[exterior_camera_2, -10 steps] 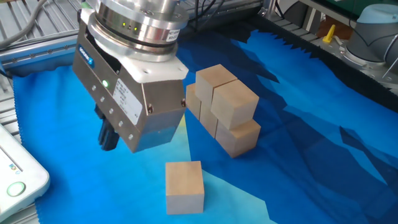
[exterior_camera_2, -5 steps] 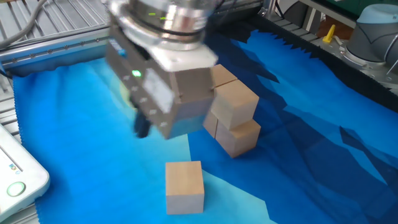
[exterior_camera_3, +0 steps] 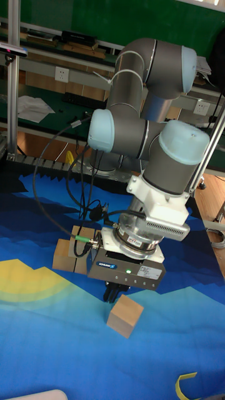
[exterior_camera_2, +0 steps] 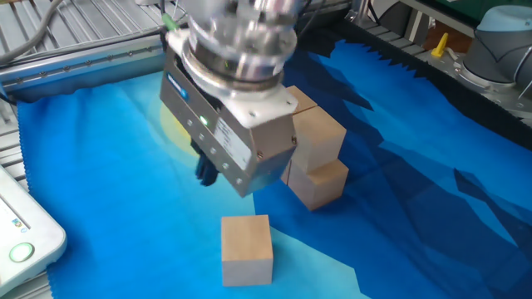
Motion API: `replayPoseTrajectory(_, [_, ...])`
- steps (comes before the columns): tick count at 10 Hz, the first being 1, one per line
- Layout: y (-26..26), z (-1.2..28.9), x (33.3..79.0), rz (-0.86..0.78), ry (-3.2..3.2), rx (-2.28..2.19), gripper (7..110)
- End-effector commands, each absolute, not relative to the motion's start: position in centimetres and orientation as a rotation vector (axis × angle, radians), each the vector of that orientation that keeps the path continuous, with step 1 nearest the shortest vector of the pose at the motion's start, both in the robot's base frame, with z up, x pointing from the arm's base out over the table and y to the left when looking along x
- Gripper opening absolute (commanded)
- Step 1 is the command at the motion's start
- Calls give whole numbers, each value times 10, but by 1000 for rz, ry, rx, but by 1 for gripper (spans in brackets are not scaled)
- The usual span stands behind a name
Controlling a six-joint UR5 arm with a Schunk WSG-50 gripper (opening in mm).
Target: Stack the blocks into a pyramid shape
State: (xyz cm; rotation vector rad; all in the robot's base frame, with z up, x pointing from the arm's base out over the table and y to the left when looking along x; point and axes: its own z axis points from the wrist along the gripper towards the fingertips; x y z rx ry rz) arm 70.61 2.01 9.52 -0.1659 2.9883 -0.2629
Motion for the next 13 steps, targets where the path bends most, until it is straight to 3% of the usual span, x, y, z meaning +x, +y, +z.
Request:
replayPoseTrajectory(1, [19,72,679,-230,3101,-330,7])
replayPoseTrajectory(5, [36,55,688,-144,3102,-283,7])
replayPoseTrajectory(9, [25,49,729,-232,2981,-249,7])
replayPoseTrajectory(13, [42,47,734,-179,2981,-380,7])
